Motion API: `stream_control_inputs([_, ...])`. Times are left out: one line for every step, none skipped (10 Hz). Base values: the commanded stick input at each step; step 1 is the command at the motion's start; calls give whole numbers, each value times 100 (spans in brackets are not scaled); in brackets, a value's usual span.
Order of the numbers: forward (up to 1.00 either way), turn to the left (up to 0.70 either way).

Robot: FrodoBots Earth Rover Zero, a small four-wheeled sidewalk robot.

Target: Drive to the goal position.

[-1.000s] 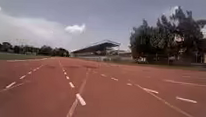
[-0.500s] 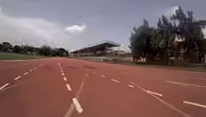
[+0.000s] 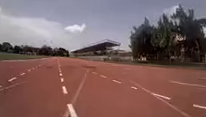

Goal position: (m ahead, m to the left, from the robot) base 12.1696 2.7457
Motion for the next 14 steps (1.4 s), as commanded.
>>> stream_control_inputs([45, 0])
stream_control_inputs([45, 0])
stream_control_inputs([45, 0])
stream_control_inputs([45, 0])
stream_control_inputs([45, 0])
stream_control_inputs([45, 0])
stream_control_inputs([45, 0])
stream_control_inputs([45, 0])
stream_control_inputs([45, 0])
stream_control_inputs([45, 0])
stream_control_inputs([45, 0])
stream_control_inputs([45, 0])
stream_control_inputs([45, 0])
stream_control_inputs([45, 0])
